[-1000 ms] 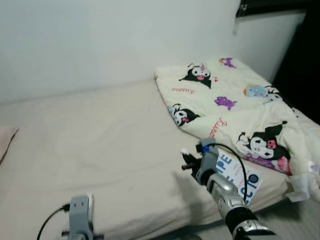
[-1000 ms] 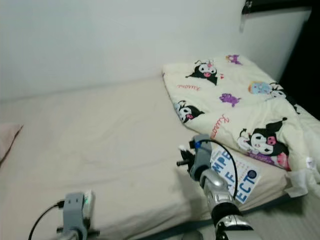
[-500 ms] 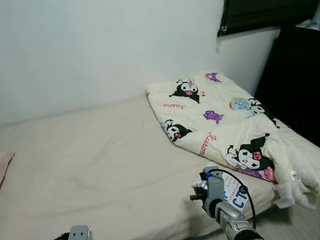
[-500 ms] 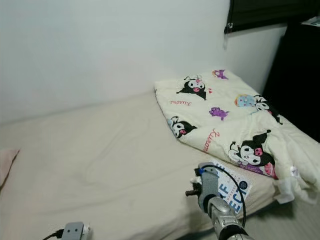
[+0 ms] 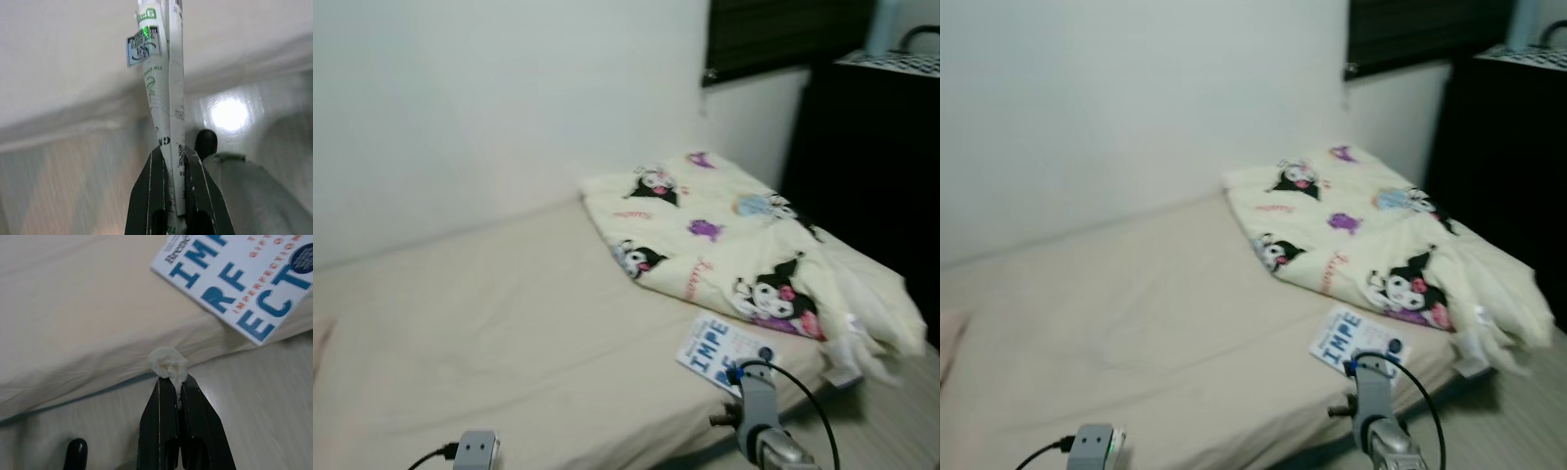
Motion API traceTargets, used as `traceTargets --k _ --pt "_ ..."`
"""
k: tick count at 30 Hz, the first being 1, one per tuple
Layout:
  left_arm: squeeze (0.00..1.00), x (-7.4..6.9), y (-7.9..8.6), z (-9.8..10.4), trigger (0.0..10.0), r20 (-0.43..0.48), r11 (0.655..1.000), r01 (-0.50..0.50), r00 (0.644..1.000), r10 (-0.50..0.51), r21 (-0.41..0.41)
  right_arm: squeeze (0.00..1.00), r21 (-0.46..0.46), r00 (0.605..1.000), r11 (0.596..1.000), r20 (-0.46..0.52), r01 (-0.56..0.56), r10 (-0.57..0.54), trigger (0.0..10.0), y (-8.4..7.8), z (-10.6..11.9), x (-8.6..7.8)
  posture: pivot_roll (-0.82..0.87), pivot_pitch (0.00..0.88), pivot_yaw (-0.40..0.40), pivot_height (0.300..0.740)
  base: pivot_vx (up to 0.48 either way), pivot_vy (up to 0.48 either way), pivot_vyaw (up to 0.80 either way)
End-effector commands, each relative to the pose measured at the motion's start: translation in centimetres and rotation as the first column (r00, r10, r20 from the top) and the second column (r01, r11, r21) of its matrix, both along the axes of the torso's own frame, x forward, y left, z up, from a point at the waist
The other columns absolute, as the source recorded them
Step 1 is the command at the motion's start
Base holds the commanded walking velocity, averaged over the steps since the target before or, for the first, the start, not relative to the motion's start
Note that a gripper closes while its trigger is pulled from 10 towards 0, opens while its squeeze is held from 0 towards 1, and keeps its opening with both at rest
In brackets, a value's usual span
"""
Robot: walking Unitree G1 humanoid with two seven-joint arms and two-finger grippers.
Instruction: Clean up the room
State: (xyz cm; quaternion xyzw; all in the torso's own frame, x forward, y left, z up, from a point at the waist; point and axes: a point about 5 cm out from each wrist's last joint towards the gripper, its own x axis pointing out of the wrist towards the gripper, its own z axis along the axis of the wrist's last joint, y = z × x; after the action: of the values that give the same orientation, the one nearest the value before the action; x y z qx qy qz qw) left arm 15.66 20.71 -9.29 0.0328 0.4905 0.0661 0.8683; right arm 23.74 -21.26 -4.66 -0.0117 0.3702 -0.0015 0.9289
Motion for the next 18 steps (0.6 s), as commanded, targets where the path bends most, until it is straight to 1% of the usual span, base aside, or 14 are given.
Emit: traceTargets --k 1,2,4,6,10,13,15,16,17,18 --pt "0.0 -0.5 0.4 -0.1 10.0 -0.018 1.0 0.018 1.0 -0.017 0.011 0.0 0.029 0.996 0.997 -0.061 0.068 -0.066 10.0 0.3 -0.9 -1.1 -0.14 0.0 0.065 0.74 0.0 0.0 0.79" --pt "0.0 -0.5 0.4 -0.1 10.0 -0.018 1.0 0.018 1.0 -0.017 0.011 0.0 0.029 0.996 0.997 -0.061 0.068 -0.066 10.0 0.3 -0.9 -1.1 -0.14 0.0 0.065 0.74 0.0 0.0 0.79" --pt "0.0 -0.7 0.3 -0.2 10.0 -0.026 1.0 0.02 0.999 -0.019 0.012 0.0 0.045 0.986 0.989 -0.091 0.143 -0.138 10.0 -0.1 -1.4 -1.8 -0.13 0.0 0.064 0.74 0.0 0.0 0.79" --pt "0.0 -0.8 0.3 -0.3 10.0 -0.03 1.0 0.021 0.999 -0.021 0.011 0.0 0.056 0.979 0.982 -0.107 0.181 -0.175 10.0 -0.2 -1.6 -2.3 -0.12 0.0 0.059 0.74 0.0 0.0 0.79" --pt "0.0 -1.1 0.3 -0.4 10.0 -0.044 0.999 0.042 0.998 -0.041 0.017 0.0 0.036 0.97 0.978 -0.139 0.204 -0.197 10.0 -0.6 -2.1 -3.2 -0.13 0.0 0.063 0.74 0.0 0.0 0.79" --pt "0.0 -1.1 0.3 -0.4 10.0 -0.046 0.999 0.048 0.998 -0.047 0.019 0.0 0.027 0.968 0.978 -0.148 0.209 -0.202 10.0 -0.7 -2.2 -3.4 -0.13 0.0 0.063 0.74 0.0 0.0 0.79" --pt "0.0 -1.1 0.2 -0.4 10.0 -0.047 0.998 0.055 0.997 -0.054 0.018 0.0 0.01 0.964 0.977 -0.169 0.212 -0.207 10.0 -1.0 -2.5 -4.1 -0.13 0.0 0.065 0.74 0.0 0.0 0.79" --pt "0.0 -1.1 0.2 -0.4 10.0 -0.047 0.998 0.055 0.997 -0.054 0.018 0.0 0.01 0.964 0.977 -0.169 0.212 -0.207 10.0 -1.0 -2.5 -4.1 -0.13 0.0 0.065 0.74 0.0 0.0 0.79" --pt "0.0 -1.2 0.2 -0.4 10.0 -0.047 0.998 0.057 0.997 -0.056 0.017 0.0 -0.001 0.959 0.976 -0.187 0.217 -0.214 10.0 -1.1 -2.8 -4.6 -0.13 0.0 0.065 0.74 0.0 0.0 0.79" --pt "0.0 -1.2 0.2 -0.4 10.0 -0.047 0.998 0.057 0.997 -0.056 0.017 0.0 -0.001 0.959 0.976 -0.187 0.217 -0.214 10.0 -1.1 -2.8 -4.6 -0.13 0.0 0.065 0.74 0.0 0.0 0.79"
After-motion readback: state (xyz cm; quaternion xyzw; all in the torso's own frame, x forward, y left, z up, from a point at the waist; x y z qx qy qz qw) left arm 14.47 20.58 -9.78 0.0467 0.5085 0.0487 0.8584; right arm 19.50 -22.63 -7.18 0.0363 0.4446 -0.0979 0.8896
